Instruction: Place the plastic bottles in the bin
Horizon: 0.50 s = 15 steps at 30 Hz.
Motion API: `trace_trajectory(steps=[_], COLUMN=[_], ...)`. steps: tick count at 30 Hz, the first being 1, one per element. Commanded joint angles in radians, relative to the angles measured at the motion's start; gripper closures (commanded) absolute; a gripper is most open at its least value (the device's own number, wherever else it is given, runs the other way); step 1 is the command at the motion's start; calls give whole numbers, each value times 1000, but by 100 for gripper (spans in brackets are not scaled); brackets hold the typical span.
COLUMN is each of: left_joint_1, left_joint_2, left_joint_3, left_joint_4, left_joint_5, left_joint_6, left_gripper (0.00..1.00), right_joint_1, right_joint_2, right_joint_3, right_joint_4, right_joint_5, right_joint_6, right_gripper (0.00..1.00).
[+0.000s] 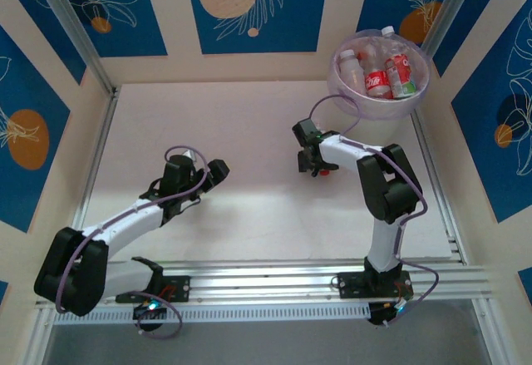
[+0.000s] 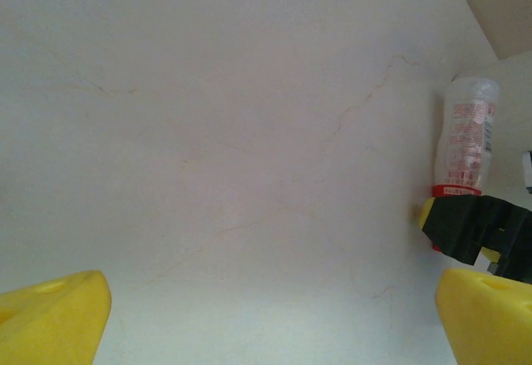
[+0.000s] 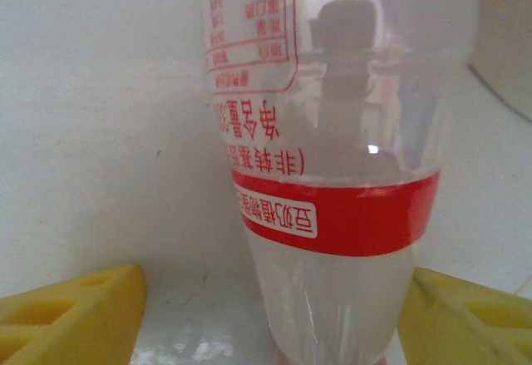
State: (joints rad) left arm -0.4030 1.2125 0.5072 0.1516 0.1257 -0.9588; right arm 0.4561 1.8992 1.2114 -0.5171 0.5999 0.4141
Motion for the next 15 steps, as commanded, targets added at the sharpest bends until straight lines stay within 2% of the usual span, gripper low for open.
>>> trace_trajectory(steps=[1, 9, 15], left_joint_1=[13, 14, 15], left_joint_2=[-17, -19, -22], left_joint_3=[-10, -6, -7], left_joint_4=[-7, -2, -3], left_joint_5=[-1, 6, 9], left_joint_6=[14, 10, 11], left_gripper=[0, 0, 0], right_joint_1=[31, 88, 107], right_joint_2=[-10, -64, -93], right_joint_3=[-15, -85, -135], right_joint_4=[9, 44, 67], right_joint_5=[-39, -68, -70], right_joint_6=[15, 35, 56], right_gripper=[29, 48, 56])
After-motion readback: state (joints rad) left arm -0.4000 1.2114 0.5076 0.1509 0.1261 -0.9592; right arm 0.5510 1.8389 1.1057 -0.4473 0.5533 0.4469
